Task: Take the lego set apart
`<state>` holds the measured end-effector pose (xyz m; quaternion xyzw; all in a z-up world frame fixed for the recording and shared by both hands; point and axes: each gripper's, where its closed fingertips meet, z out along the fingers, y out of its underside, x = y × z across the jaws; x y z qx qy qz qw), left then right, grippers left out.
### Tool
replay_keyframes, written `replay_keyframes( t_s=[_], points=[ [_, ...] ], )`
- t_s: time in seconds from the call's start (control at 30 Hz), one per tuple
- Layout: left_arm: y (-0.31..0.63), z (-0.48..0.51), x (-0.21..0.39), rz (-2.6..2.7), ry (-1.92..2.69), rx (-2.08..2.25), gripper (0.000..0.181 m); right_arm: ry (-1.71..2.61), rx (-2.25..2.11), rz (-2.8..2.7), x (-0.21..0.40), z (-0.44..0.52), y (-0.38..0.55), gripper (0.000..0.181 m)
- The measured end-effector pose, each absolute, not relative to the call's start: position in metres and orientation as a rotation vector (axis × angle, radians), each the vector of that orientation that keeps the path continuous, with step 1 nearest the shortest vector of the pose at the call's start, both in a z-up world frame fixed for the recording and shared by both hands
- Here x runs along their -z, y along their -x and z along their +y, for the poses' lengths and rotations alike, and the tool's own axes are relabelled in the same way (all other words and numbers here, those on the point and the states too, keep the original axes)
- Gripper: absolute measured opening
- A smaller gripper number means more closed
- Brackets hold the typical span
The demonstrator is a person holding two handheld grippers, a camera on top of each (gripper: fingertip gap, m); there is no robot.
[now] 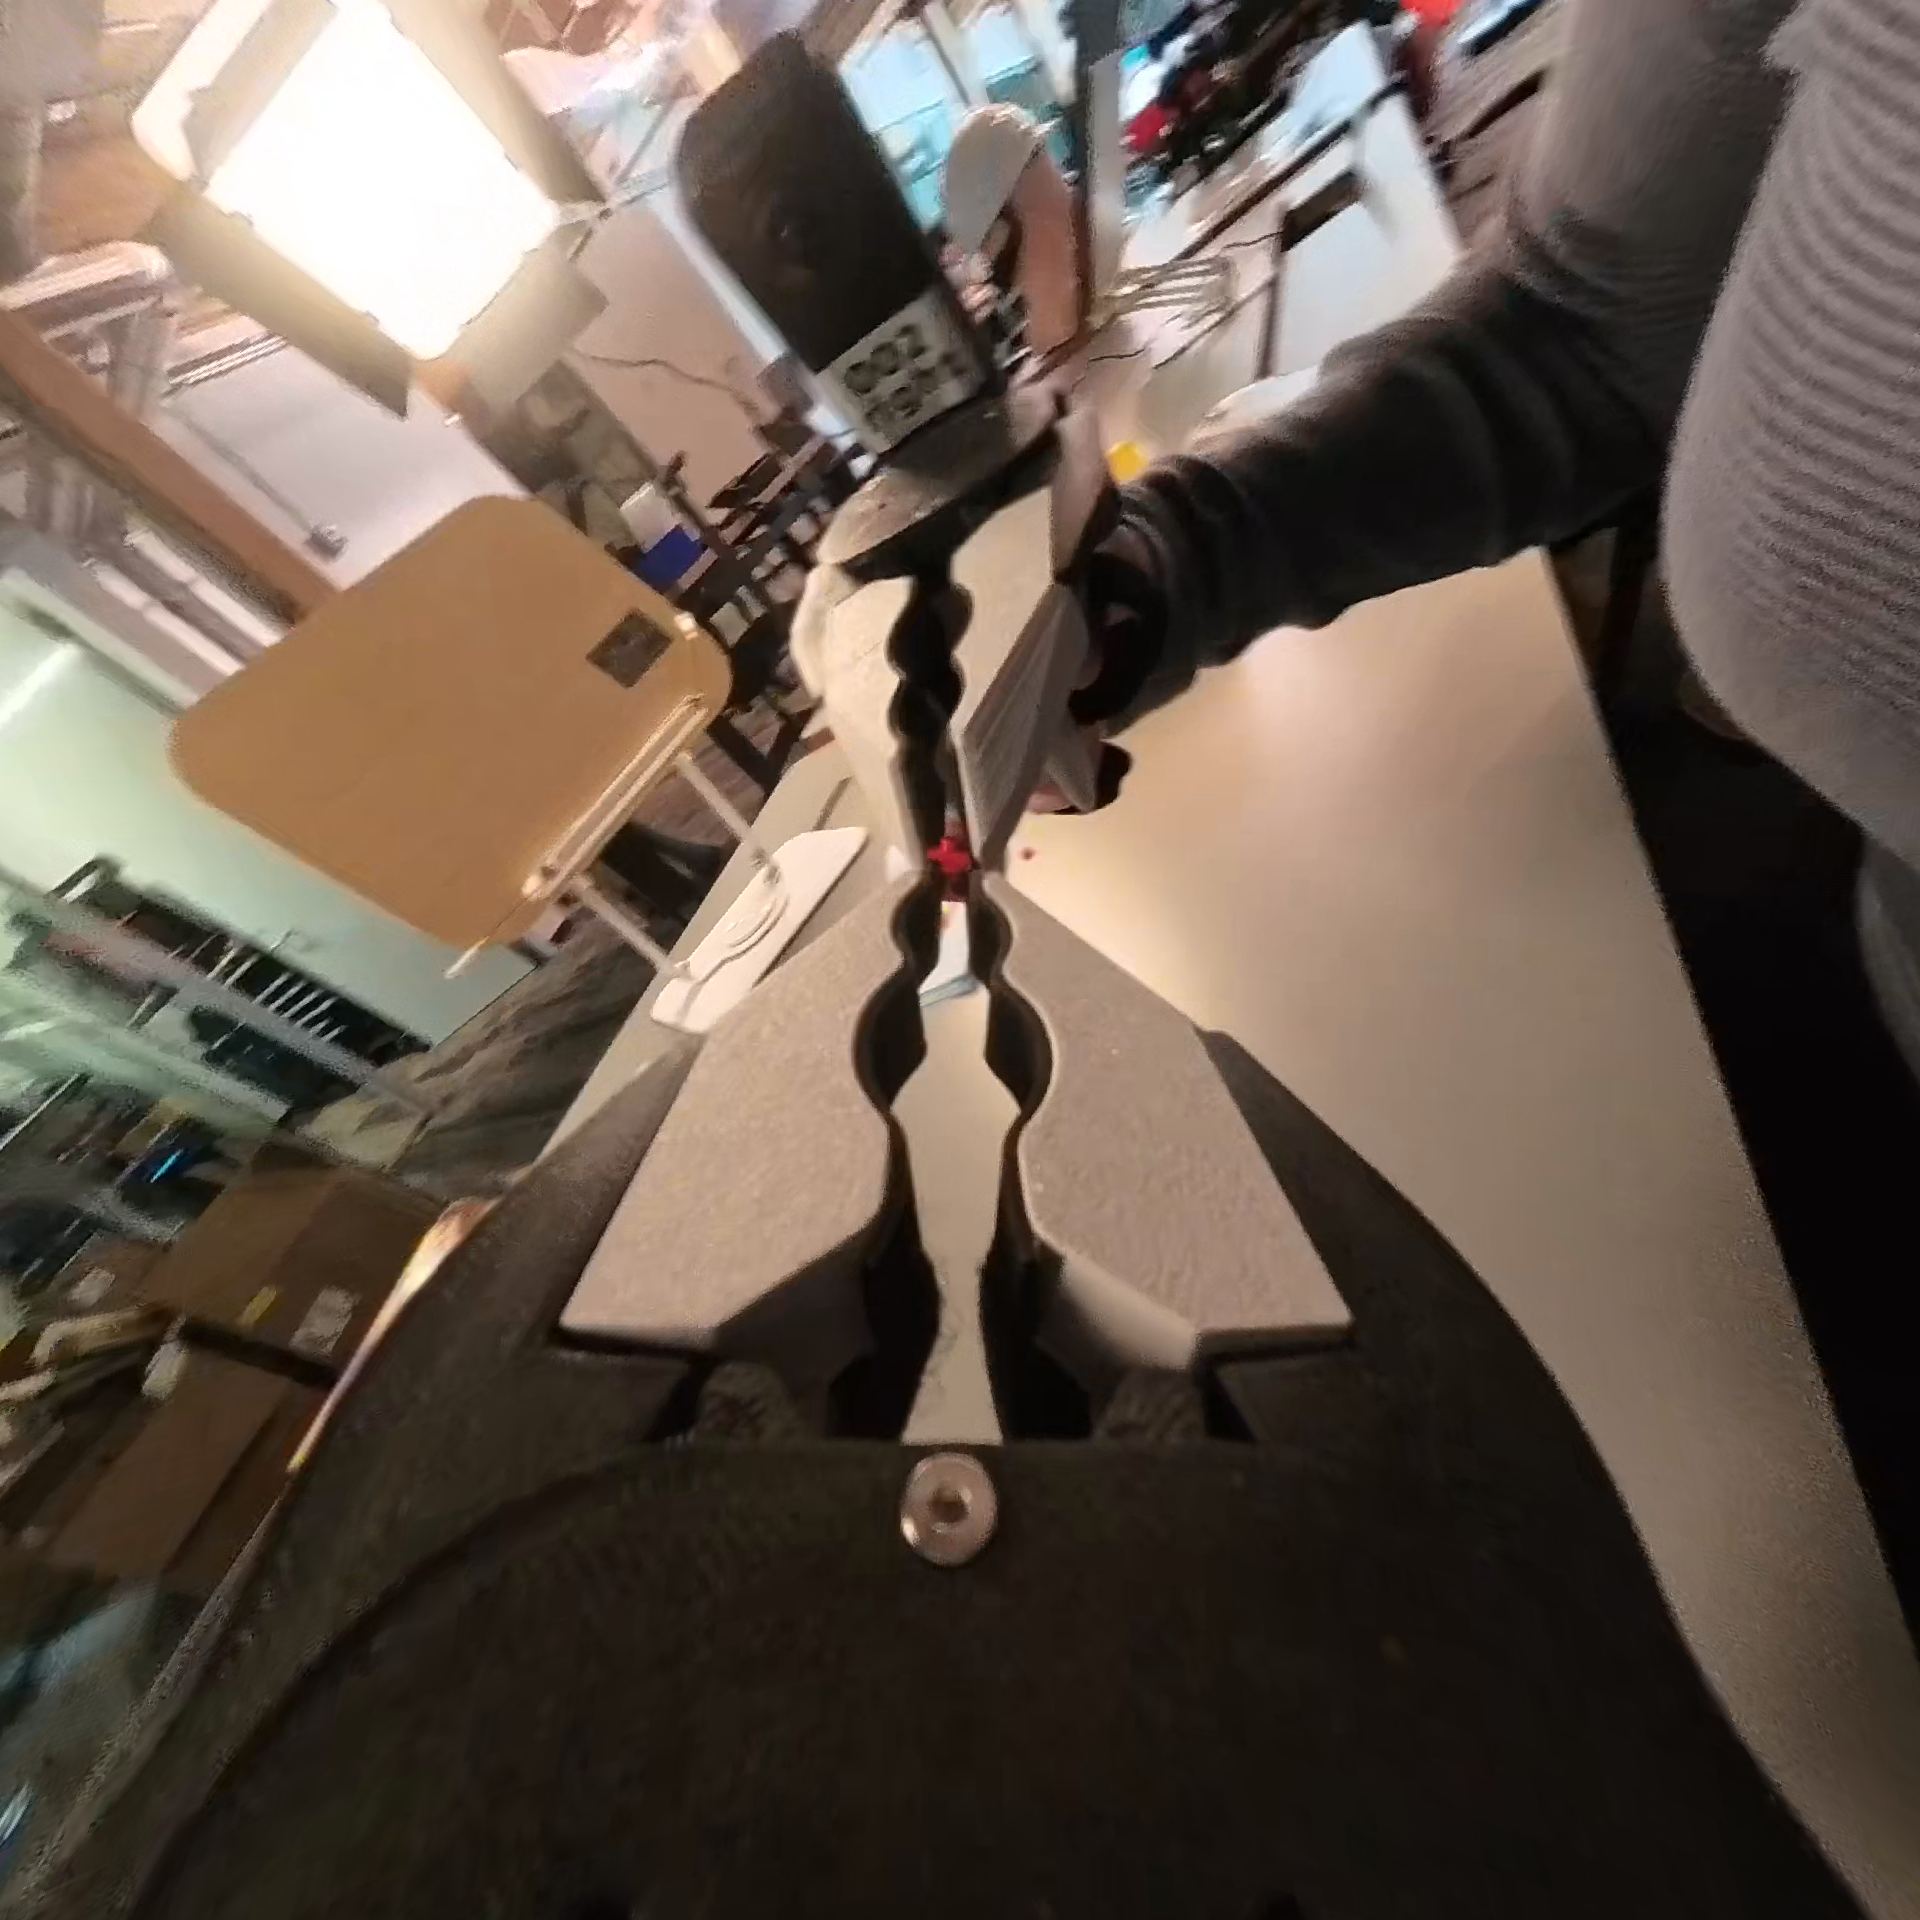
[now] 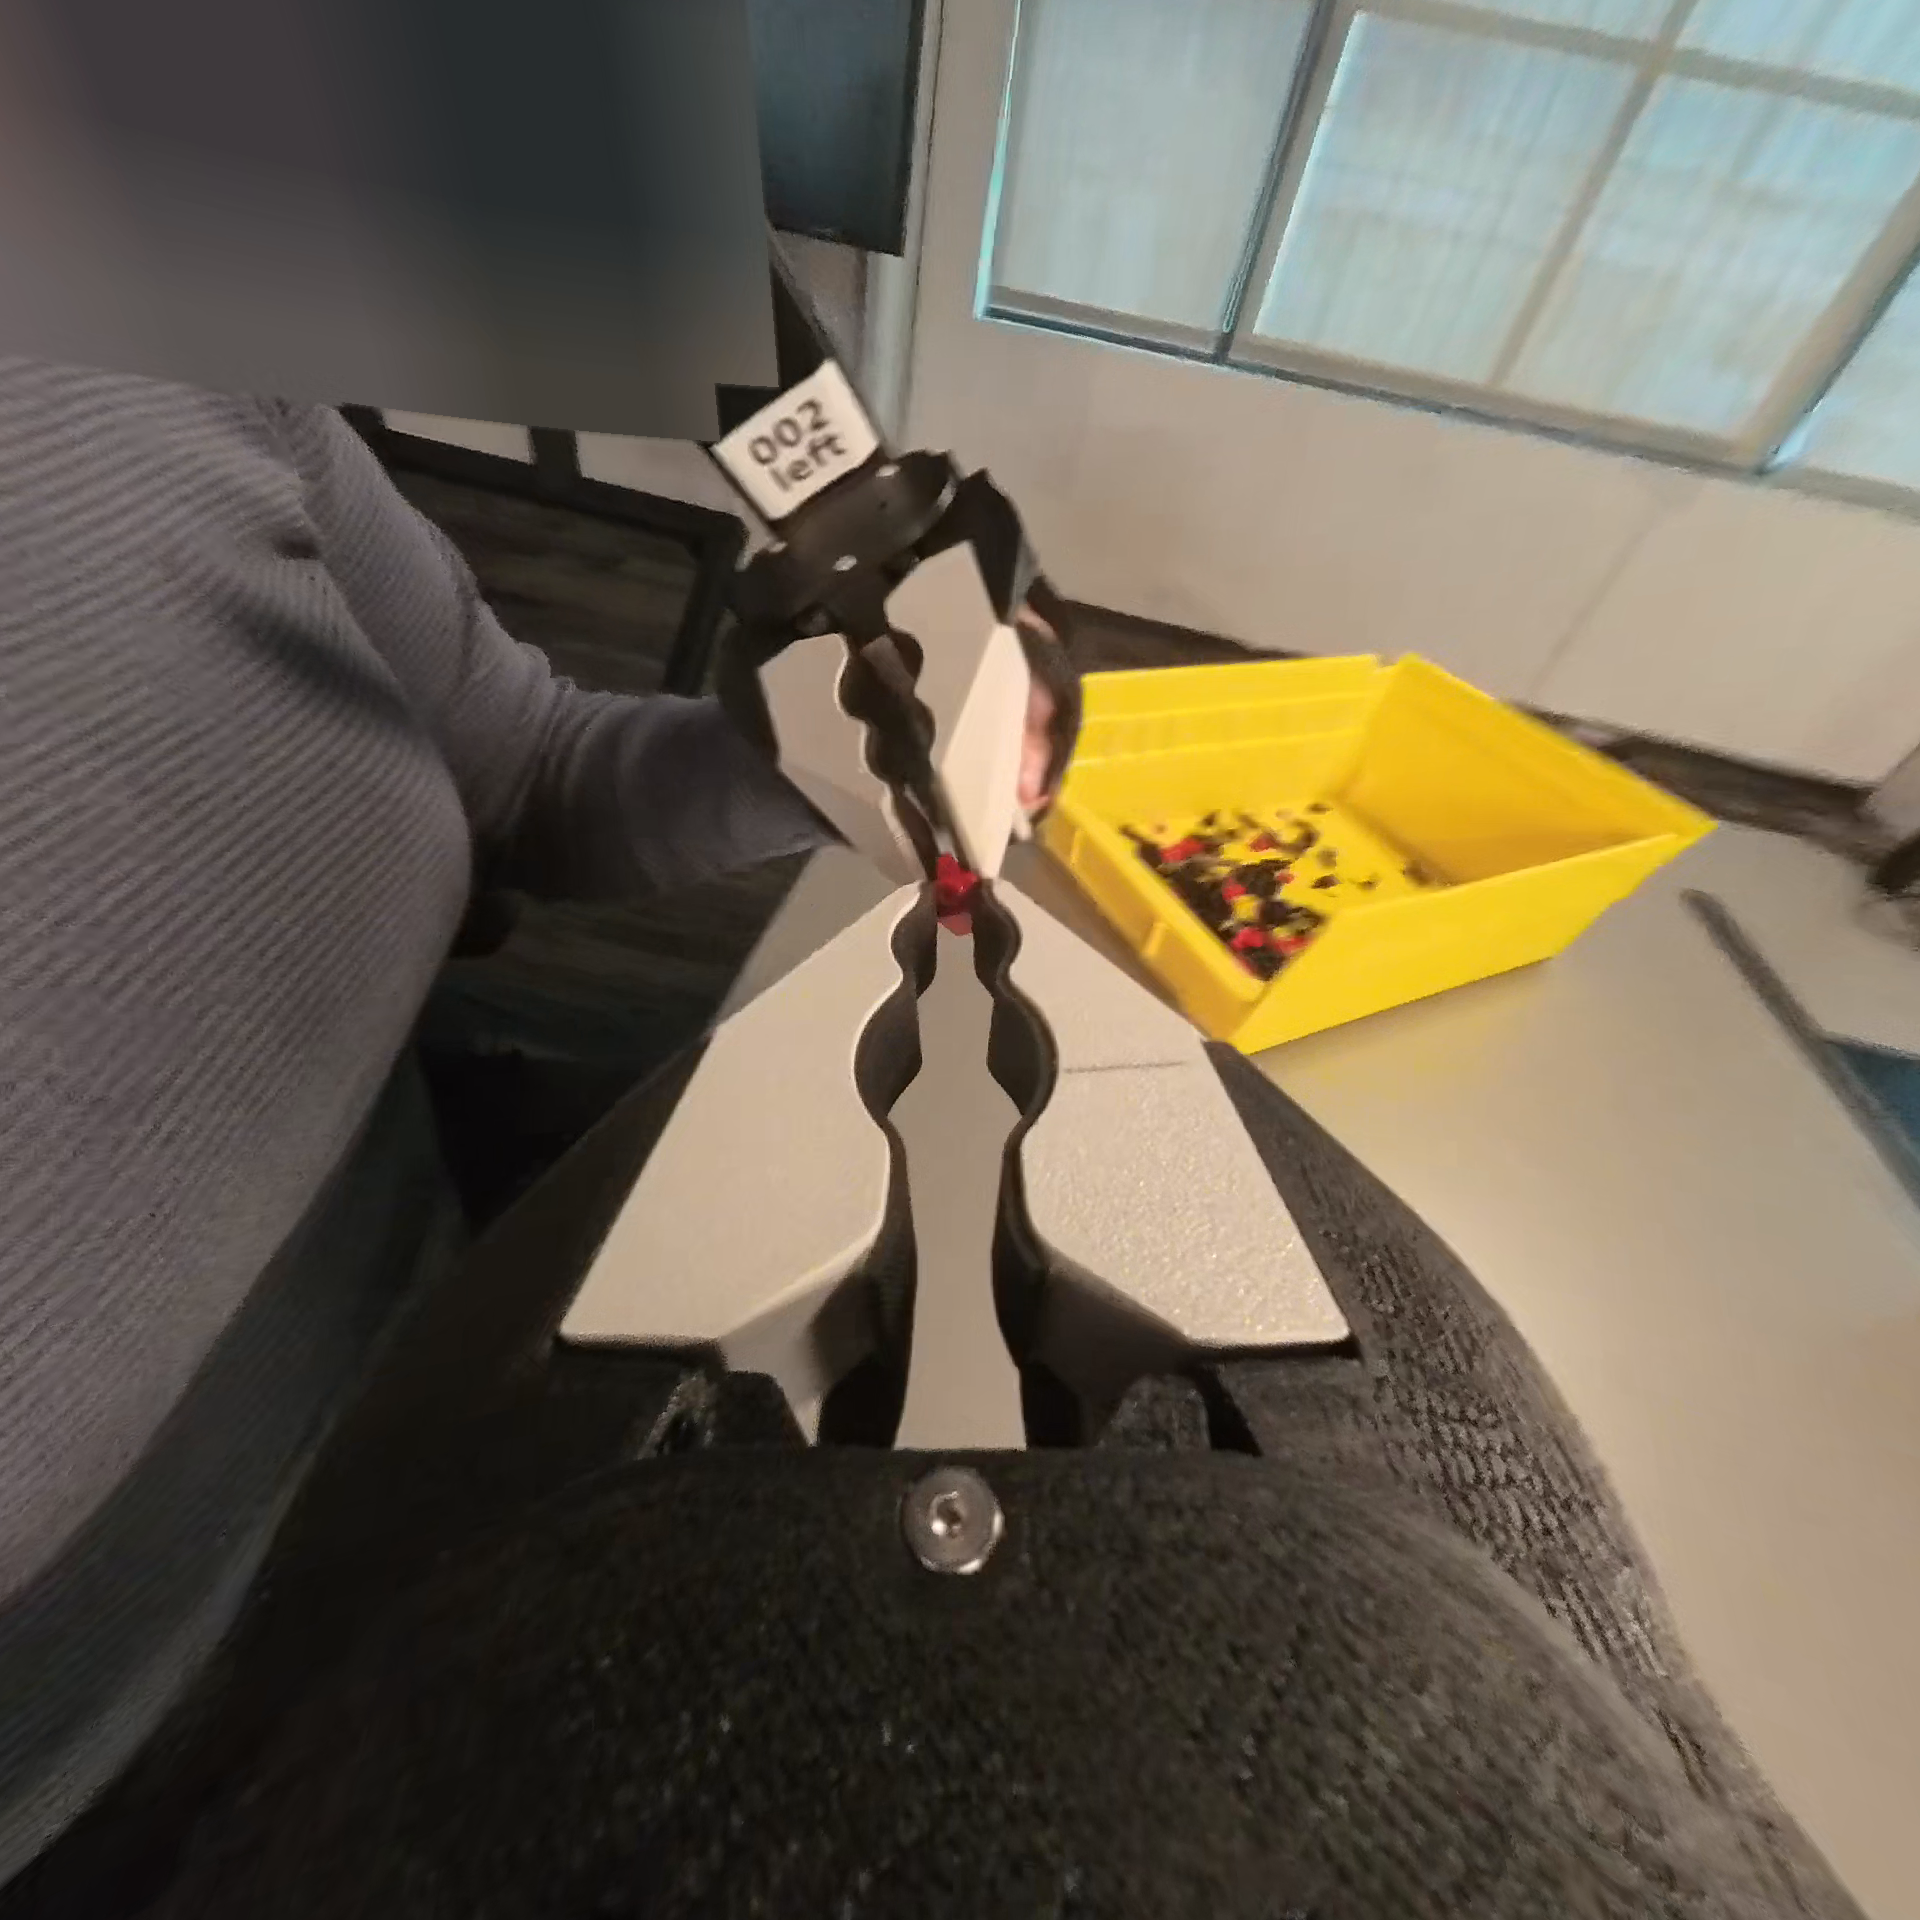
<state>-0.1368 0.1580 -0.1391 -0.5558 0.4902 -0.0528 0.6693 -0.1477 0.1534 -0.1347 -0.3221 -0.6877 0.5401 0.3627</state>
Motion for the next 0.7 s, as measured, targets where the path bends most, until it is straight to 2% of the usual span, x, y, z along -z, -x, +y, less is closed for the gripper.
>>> replay_keyframes(
  t_s=[0.33,0.5,0.53,0.6,0.7],
  points=[
    [0.195,0.164,0.114,0.699,1.366,0.012,0.0,0.382,-0.899,-1.574,0.094,0.127,0.174,0.003],
    [0.21,0.146,0.111,0.557,1.378,0.354,0.0,0.197,-0.608,-1.474,0.085,0.12,0.184,0.004],
    [0.208,0.139,0.106,0.55,1.343,0.416,0.003,0.157,-0.544,-1.473,0.087,0.12,0.187,0.004],
    [0.206,0.128,0.096,0.554,1.308,0.485,0.021,0.068,-0.434,-1.476,0.091,0.115,0.191,0.005],
    [0.201,0.119,0.095,0.632,1.35,0.486,0.024,-0.009,-0.392,-1.515,0.098,0.104,0.198,0.005]
  ],
)
